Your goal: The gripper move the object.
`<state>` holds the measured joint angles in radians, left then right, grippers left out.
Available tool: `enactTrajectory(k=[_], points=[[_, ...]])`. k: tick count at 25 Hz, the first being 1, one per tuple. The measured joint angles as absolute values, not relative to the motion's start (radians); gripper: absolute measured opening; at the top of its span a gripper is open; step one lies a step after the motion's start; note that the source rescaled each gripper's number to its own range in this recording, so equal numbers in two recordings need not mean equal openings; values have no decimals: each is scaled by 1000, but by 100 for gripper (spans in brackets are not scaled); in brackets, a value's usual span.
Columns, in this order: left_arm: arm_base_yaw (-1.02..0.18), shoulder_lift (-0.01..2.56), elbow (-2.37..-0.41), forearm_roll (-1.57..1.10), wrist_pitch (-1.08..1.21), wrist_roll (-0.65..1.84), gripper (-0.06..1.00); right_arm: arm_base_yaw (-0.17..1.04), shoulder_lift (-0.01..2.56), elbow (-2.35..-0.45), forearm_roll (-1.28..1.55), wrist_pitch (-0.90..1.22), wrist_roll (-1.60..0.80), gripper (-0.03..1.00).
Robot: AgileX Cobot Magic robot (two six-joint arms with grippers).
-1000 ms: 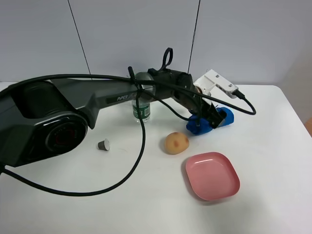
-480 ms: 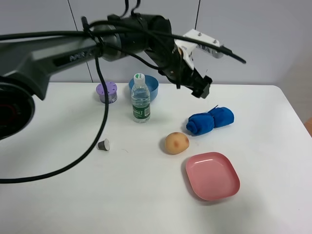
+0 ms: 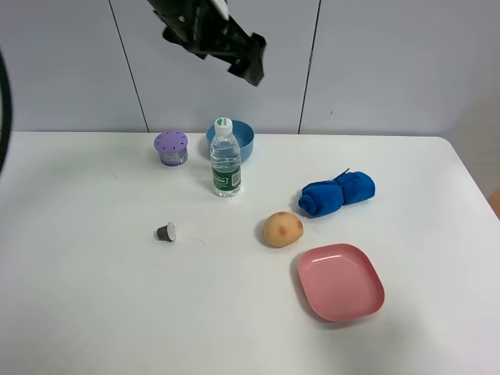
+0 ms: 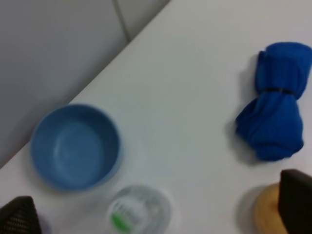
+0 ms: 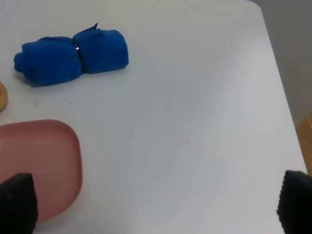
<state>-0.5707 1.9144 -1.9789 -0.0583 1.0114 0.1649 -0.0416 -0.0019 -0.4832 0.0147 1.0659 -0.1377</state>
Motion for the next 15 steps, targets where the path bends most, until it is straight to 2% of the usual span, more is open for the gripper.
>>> enactTrajectory(k=[6, 15], points=[[-430, 1786, -1918, -45, 1115, 157, 99, -42, -2, -483, 15, 1066, -138, 100], [-176, 1423, -1424, -35, 1089, 165, 99, -42, -2, -483, 15, 1066, -138, 100]])
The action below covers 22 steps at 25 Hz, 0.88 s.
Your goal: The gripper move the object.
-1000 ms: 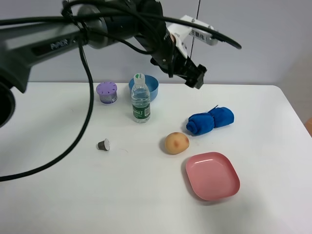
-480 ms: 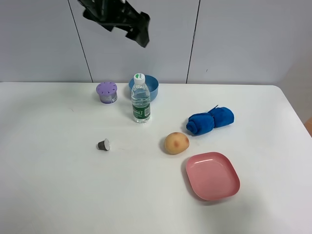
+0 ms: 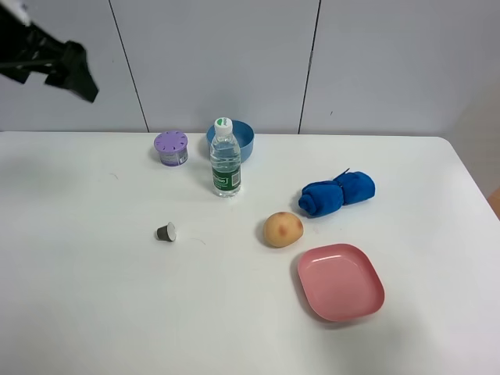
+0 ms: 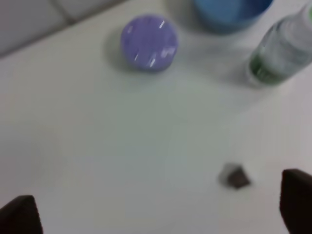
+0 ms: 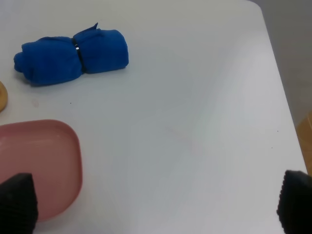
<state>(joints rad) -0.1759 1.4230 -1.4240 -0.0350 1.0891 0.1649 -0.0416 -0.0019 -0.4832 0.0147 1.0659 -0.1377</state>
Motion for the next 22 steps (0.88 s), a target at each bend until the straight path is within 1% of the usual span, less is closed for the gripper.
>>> enactTrajectory(k=[5, 9, 15, 22], points=[[-17, 1169, -1151, -34, 1063, 168, 99, -42, -2, -483, 15, 1066, -138, 100], [54, 947, -983, -34, 1055, 168, 99, -42, -2, -483, 15, 1066, -138, 100], [75, 646, -814, -35, 1056, 168, 99, -42, -2, -483, 15, 1066, -138, 100], [75, 406, -660, -35, 1074, 146, 99, -42, -2, -483, 15, 1066, -138, 100]])
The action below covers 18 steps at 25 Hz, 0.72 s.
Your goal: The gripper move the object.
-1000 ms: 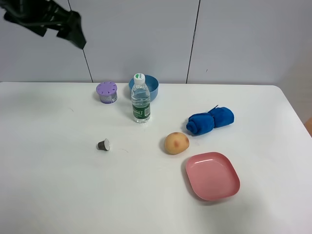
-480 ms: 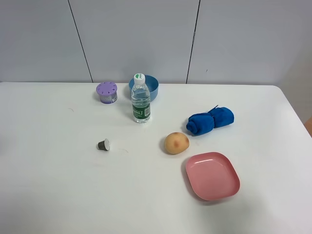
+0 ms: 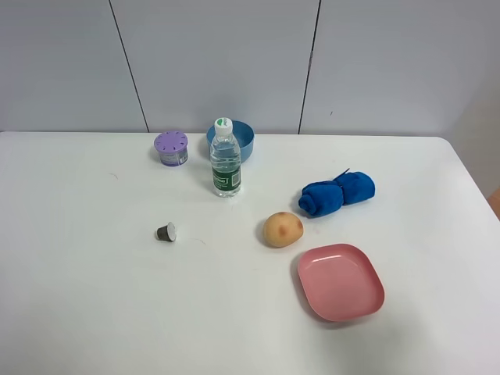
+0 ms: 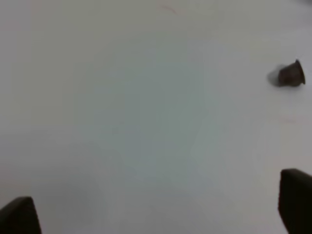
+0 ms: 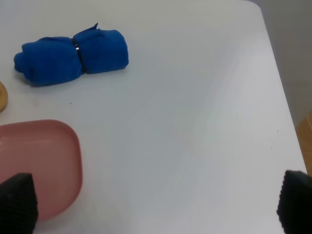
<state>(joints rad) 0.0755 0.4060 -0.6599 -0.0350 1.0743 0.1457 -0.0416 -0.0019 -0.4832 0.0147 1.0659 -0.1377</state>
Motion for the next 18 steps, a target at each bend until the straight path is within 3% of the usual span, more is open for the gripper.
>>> enactTrajectory(k=[9, 18], points=[[75, 214, -531, -35, 1101, 143, 99, -42, -2, -483, 15, 1066, -138, 100], [75, 114, -523, -37, 1063, 138, 99, -42, -2, -483, 15, 1066, -138, 100]])
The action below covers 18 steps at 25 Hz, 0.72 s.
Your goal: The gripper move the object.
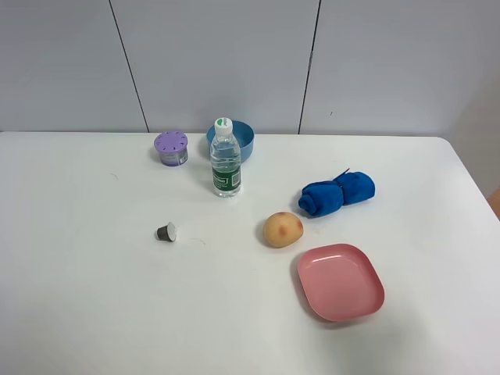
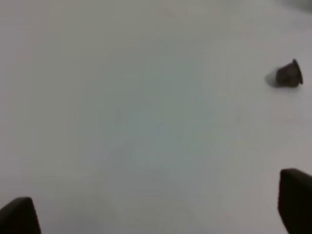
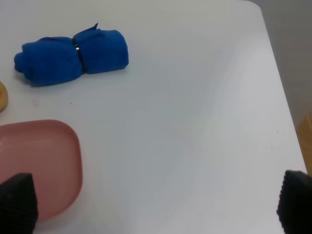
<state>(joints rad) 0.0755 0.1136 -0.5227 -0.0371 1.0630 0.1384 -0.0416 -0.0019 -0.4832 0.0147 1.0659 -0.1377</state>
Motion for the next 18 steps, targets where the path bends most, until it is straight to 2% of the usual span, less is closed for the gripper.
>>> enactTrajectory(k=[9, 18], points=[[75, -2, -511, -38, 1058, 138, 99, -42, -2, -483, 15, 1066, -138, 100], [74, -5, -511, -38, 1058, 135, 99, -42, -2, -483, 15, 1066, -138, 100]])
